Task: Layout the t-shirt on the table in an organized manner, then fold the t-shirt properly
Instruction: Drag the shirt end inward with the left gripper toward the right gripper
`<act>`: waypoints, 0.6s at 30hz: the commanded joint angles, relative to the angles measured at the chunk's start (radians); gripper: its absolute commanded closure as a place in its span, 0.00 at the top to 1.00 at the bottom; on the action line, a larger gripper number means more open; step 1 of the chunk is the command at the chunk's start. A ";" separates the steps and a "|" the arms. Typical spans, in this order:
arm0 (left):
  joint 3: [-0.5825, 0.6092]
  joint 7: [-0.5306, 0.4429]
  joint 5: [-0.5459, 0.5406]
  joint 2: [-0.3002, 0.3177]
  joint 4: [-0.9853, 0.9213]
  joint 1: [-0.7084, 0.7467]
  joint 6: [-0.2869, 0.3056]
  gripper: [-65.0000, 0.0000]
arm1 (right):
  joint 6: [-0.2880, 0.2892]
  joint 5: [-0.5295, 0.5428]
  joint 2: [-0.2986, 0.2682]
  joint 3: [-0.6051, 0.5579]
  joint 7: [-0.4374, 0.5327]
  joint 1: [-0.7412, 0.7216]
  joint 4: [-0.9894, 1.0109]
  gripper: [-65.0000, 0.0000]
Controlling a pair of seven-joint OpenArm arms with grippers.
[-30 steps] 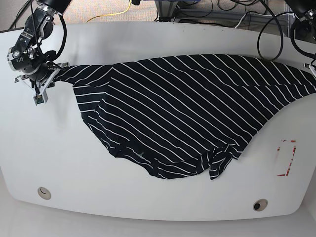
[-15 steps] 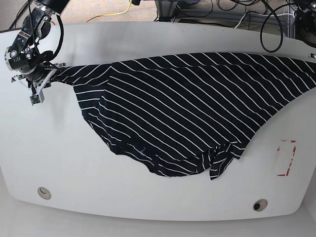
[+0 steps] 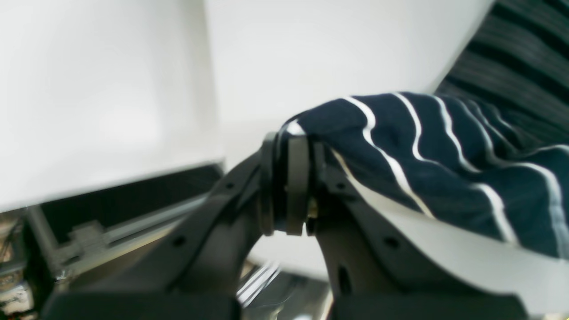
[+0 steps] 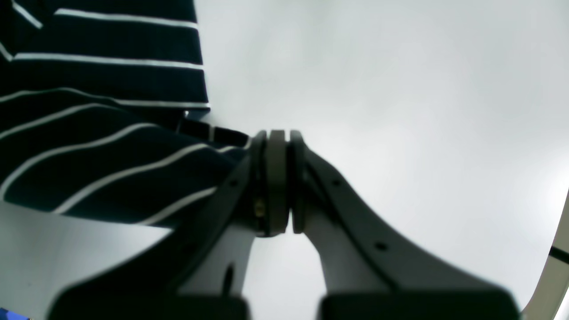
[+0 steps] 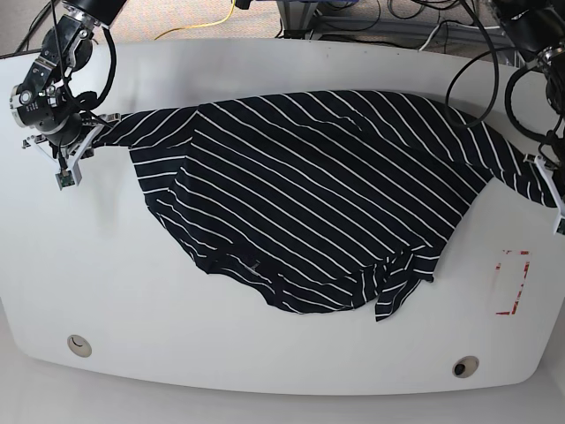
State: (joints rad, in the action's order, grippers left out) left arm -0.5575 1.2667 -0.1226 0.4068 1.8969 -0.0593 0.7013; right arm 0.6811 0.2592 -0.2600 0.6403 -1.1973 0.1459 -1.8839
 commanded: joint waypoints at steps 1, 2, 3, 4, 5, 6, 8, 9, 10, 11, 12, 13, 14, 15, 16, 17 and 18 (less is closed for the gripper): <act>0.014 -0.009 0.037 0.010 -0.007 -0.078 -0.003 0.00 | 0.001 0.002 -0.017 0.005 0.018 -0.012 -0.019 0.00; 0.024 -0.011 0.048 0.007 -0.021 -0.107 -0.003 0.00 | 0.001 0.005 -0.015 0.005 0.018 -0.012 -0.019 0.00; 0.029 -0.011 0.054 0.007 -0.030 -0.123 -0.003 0.00 | 0.001 0.007 -0.015 0.005 0.018 -0.012 -0.019 0.00; 0.040 -0.011 0.065 0.007 -0.053 -0.152 -0.003 0.00 | 0.001 0.007 -0.015 0.005 0.018 -0.012 -0.019 0.00; 0.049 -0.011 0.073 0.007 -0.076 -0.179 -0.003 0.00 | 0.001 0.009 -0.015 0.005 0.018 -0.012 -0.021 0.00; 0.053 -0.012 0.077 0.007 -0.095 -0.198 -0.003 0.00 | 0.001 0.009 -0.015 0.005 0.018 -0.012 -0.021 0.00; 0.055 -0.031 0.085 0.007 -0.138 -0.235 -0.003 0.00 | 0.001 0.009 -0.015 0.005 0.018 -0.012 -0.021 0.00; 0.057 -0.046 0.087 0.007 -0.156 -0.248 -0.003 0.00 | 0.002 0.009 -0.015 0.005 0.018 -0.012 -0.021 0.00; 0.057 -0.069 0.087 0.007 -0.178 -0.262 -0.003 0.00 | 0.004 0.009 -0.015 0.005 0.018 -0.012 -0.021 0.00; 0.057 -0.086 0.088 0.007 -0.195 -0.271 -0.003 0.00 | 0.004 0.009 -0.015 0.005 0.018 -0.012 -0.021 0.00; 0.058 -0.112 0.093 0.007 -0.214 -0.281 -0.003 0.00 | 0.004 0.009 -0.015 0.005 0.018 -0.012 -0.021 0.00; 0.058 -0.126 0.093 0.007 -0.224 -0.284 -0.003 0.00 | 0.004 0.009 -0.015 0.005 0.018 -0.012 -0.021 0.00; 0.060 -0.152 0.093 0.007 -0.241 -0.293 -0.003 0.00 | 0.005 0.009 -0.014 0.005 0.018 -0.012 -0.021 0.00; 0.060 -0.177 0.093 0.007 -0.257 -0.299 -0.003 0.00 | 0.005 0.009 -0.008 0.005 0.018 -0.012 -0.021 0.00; 0.060 -0.189 0.093 0.007 -0.268 -0.307 -0.003 0.00 | 0.007 0.009 -0.002 0.005 0.018 -0.012 -0.021 0.00; 0.061 -0.201 0.093 0.007 -0.277 -0.316 -0.003 0.00 | 0.007 0.009 0.003 0.006 0.018 -0.012 -0.023 0.00; 0.061 -0.204 0.093 0.007 -0.290 -0.330 -0.003 0.00 | 0.007 0.005 0.005 0.006 0.018 -0.012 -0.030 0.00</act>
State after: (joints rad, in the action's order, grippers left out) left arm -0.4950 1.0897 -0.0292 0.3908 1.6089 -0.3428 0.7017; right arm 0.6819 0.2630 -0.2474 0.6415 -1.1969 0.1452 -1.8851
